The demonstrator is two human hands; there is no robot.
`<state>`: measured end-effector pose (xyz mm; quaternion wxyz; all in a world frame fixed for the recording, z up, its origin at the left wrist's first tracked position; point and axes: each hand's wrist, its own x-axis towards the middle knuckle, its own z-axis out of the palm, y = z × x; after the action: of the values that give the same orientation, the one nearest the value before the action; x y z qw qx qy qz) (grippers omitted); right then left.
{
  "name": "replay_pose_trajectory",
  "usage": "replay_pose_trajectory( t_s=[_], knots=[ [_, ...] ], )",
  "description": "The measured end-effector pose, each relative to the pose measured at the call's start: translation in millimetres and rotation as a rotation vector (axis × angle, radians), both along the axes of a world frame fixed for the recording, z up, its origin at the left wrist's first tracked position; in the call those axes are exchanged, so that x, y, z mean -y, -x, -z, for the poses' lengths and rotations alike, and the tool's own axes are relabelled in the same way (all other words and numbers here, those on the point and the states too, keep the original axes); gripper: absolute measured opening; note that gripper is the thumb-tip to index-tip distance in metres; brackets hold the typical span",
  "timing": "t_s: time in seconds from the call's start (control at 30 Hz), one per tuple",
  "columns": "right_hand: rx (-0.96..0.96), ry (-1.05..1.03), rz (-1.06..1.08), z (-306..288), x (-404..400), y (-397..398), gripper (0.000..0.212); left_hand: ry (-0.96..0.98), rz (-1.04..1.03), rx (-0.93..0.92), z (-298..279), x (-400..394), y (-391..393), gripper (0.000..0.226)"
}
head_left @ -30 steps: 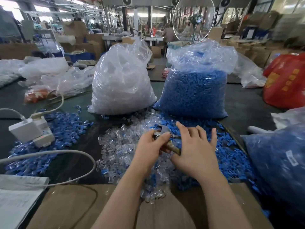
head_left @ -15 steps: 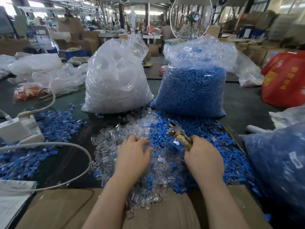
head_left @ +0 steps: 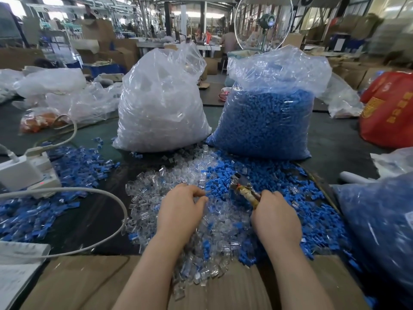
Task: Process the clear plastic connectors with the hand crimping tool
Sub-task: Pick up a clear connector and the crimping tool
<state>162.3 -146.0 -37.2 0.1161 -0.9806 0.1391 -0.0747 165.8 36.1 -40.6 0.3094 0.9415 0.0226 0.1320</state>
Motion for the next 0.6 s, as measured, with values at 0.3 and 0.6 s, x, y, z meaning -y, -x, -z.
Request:
replay_pose_trajectory(
  t_s=[0.3,0.6],
  knots=[
    [-0.035,0.015,0.007,1.4,2.3,0.9,0.016,0.040,0.018,-0.030,-2.5,-2.8,2.6,0.004],
    [-0.014,-0.004,-0.007,4.8,5.0,1.5,0.007,0.042,-0.022,0.009,-6.1,0.2,8.1,0.004]
  ],
)
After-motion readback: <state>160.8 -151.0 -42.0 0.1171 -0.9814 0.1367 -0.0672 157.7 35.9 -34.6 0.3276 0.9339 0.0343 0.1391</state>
